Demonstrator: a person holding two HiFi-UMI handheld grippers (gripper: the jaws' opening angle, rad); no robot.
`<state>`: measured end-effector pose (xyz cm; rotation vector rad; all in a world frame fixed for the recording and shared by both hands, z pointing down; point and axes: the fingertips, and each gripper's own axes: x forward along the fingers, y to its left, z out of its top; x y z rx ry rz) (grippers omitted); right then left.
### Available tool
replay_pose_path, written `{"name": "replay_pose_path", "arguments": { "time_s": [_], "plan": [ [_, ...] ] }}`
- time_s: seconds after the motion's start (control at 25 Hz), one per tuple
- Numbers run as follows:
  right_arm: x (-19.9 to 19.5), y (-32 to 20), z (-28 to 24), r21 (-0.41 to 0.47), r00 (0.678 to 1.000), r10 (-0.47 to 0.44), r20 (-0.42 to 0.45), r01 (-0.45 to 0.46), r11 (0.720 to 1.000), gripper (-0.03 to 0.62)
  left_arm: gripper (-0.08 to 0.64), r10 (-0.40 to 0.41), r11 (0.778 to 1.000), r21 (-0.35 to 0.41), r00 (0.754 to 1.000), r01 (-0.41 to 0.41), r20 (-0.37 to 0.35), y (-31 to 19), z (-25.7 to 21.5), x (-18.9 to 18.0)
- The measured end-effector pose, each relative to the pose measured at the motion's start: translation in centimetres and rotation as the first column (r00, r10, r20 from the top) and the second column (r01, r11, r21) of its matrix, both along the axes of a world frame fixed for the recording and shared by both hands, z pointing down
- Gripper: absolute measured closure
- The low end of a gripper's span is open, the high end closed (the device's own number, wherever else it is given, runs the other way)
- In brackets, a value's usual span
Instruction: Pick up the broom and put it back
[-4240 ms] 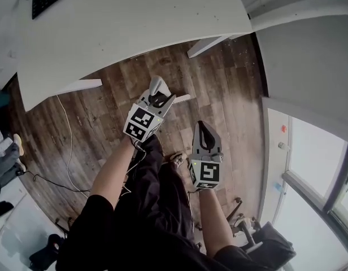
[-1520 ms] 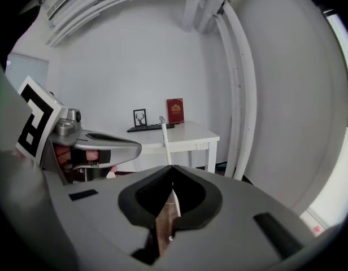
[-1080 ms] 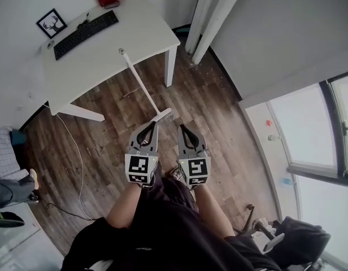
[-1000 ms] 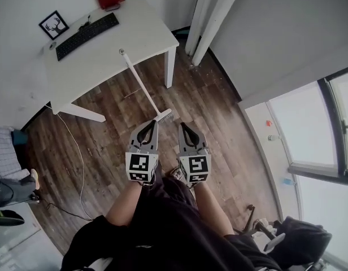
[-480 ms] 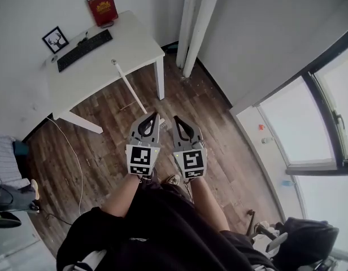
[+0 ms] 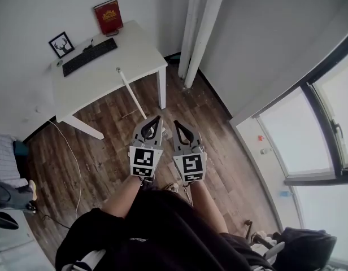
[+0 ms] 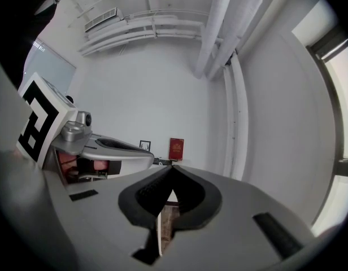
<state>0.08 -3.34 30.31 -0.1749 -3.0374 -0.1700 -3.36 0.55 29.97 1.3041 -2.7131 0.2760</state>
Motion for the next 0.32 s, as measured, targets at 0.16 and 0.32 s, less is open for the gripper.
{"name": "replay_pose_path", "arguments": {
  "time_s": [0.16, 0.32],
  "plan": [
    [-0.18, 0.63, -0.48, 0.015, 1.0, -0.008, 0.014, 0.008, 1.0, 0.571, 0.558, -0.004, 1.0, -0.008, 1.0, 0.004, 0.007, 0.53, -0.03, -0.16],
    [-0.04, 0.86, -0.74, 0.025, 1.0, -0.012, 0.017, 0.011, 1.0, 0.571, 0.558, -0.005, 1.0, -0.01, 1.0, 0.005, 0.006, 0.72, -0.05, 0.13]
  ]
}}
